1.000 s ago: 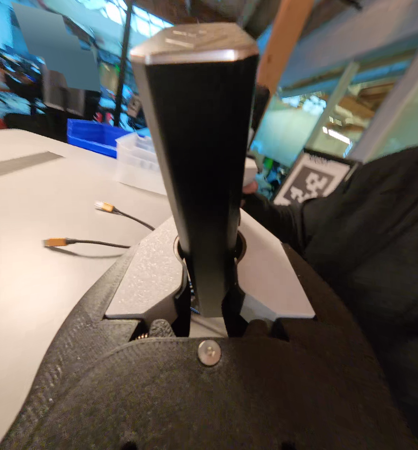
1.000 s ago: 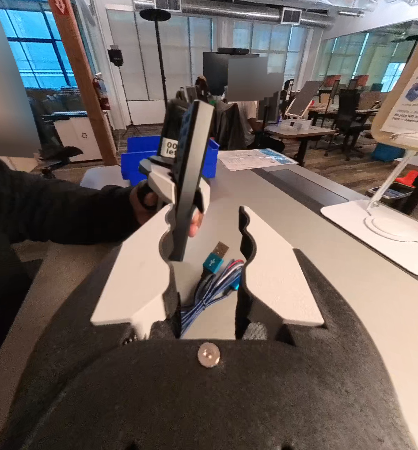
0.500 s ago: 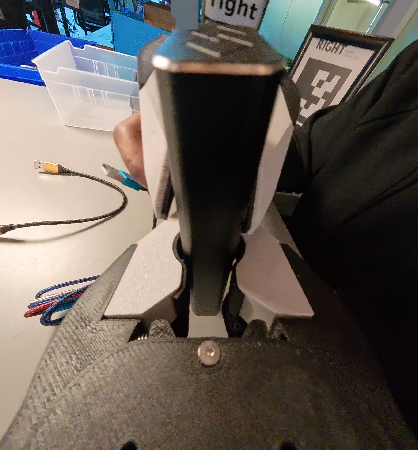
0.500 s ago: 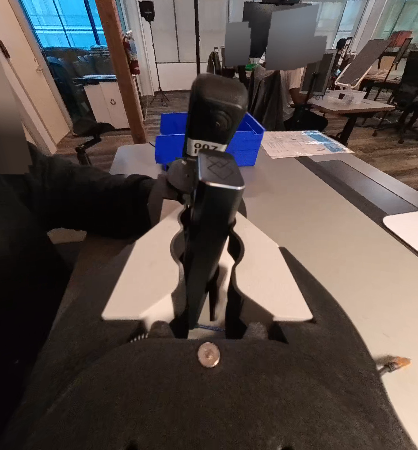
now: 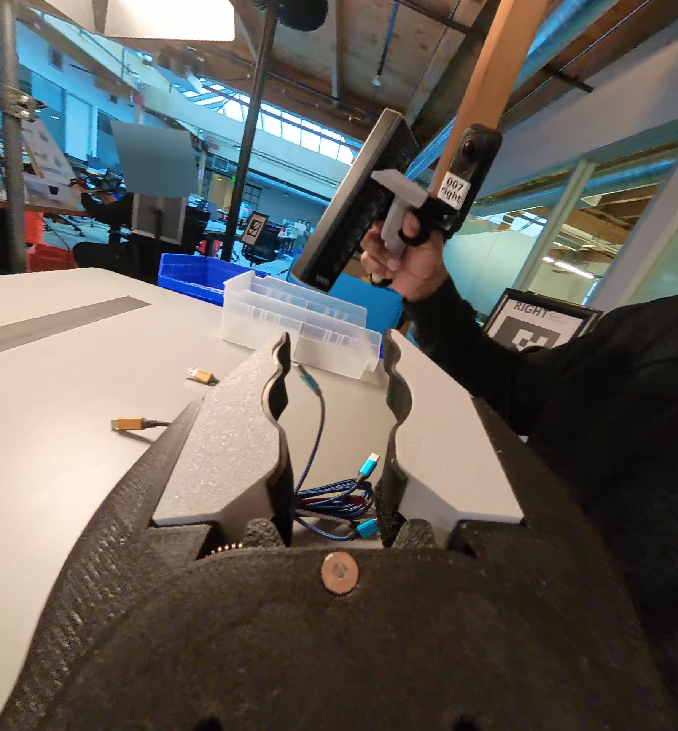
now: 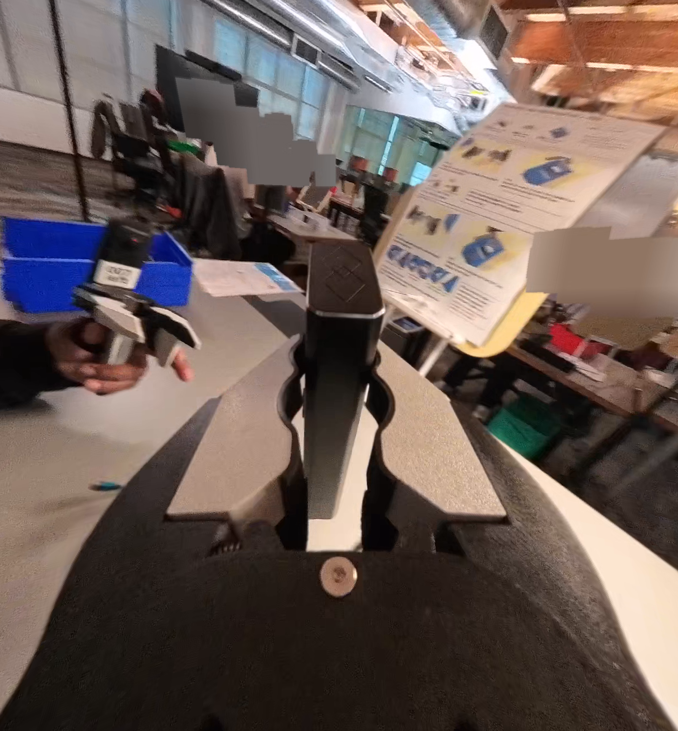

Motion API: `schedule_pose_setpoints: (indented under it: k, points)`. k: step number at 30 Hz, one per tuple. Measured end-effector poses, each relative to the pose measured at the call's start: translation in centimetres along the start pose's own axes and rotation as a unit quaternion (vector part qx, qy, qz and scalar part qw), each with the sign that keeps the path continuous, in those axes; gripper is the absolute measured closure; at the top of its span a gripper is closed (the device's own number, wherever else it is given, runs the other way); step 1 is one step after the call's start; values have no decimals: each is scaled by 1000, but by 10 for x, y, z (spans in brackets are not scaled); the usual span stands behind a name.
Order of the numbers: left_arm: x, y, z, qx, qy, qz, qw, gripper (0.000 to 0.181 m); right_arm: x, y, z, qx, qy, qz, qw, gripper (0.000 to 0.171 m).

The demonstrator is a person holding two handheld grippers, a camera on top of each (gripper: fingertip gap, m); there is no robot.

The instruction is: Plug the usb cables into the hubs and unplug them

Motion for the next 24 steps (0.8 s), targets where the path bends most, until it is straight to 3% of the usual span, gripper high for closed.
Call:
schedule_pose_setpoints:
  k: [3,6,9,14,16,24]
  points:
    - [0,2,4,1,-16,3,1000,133,-36,8,-60,-89,84,96,988,145]
    - [2,6,6,6,-27,13,1000,134,-59,41,-114,-193,119,244,943,144]
    - [4,10,8,7,-32,19,999,135,-72,89,-153,-241,88,382,888,144]
    - [3,13,10,8,-38,22,999,135,-72,167,-180,-249,-15,537,806,145]
    - [2,13,12,9,-42,22,999,135,-65,191,-182,-243,-49,574,780,143]
    - [-3,16,19,-1,-47,25,999,136,-28,239,-173,-219,-144,629,732,143]
Point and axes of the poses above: each gripper's, where its closed fingertips meet, x out along the fingers, y out of its underside, z = x × y across the jaws, the point moved 8 cm from there along -x, back along the fingers, and after that the axes turned 3 degrees about x, right-handed, at the moved point
